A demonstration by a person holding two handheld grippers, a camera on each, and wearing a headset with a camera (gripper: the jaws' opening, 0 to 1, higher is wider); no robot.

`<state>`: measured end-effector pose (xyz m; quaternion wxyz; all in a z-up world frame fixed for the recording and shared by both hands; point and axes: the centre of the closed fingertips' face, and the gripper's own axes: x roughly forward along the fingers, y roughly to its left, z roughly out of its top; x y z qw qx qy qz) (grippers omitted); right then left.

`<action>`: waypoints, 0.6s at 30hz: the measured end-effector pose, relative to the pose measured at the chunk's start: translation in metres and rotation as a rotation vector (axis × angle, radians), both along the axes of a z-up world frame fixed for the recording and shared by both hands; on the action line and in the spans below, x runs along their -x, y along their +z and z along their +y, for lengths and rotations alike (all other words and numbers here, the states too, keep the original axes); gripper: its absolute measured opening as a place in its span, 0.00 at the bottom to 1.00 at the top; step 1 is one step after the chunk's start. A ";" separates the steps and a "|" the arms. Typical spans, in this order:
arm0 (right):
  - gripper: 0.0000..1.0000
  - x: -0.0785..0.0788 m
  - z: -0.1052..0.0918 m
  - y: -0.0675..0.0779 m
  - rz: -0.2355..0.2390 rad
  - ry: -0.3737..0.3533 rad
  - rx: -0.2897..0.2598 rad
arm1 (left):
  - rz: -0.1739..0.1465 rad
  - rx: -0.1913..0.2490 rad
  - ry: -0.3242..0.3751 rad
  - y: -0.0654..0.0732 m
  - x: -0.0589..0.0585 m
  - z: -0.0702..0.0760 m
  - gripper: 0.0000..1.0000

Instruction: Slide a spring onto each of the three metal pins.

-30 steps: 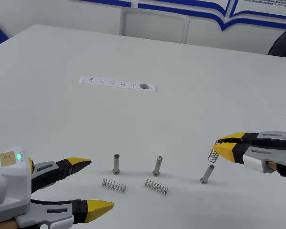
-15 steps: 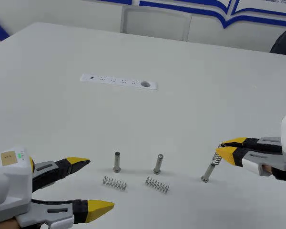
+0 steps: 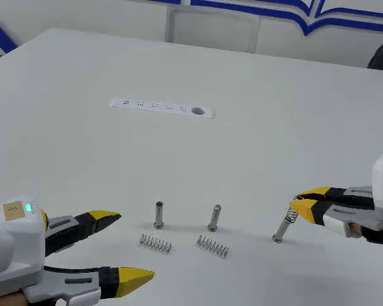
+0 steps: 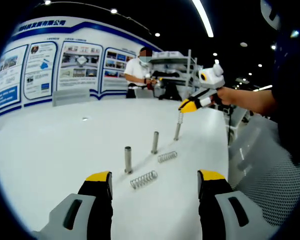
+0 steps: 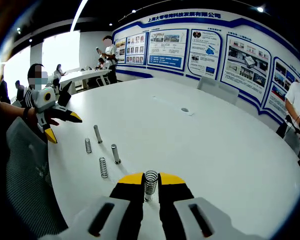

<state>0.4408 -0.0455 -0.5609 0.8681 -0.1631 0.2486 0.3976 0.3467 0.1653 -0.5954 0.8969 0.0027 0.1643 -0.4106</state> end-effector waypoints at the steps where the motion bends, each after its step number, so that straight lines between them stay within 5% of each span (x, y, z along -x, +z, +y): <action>1: 0.11 0.000 0.000 0.000 -0.001 0.000 -0.001 | 0.000 0.000 0.000 0.000 0.000 0.000 0.71; 18: 0.11 -0.003 -0.002 -0.025 0.012 0.005 0.004 | 0.003 0.001 0.002 -0.001 0.001 -0.001 0.70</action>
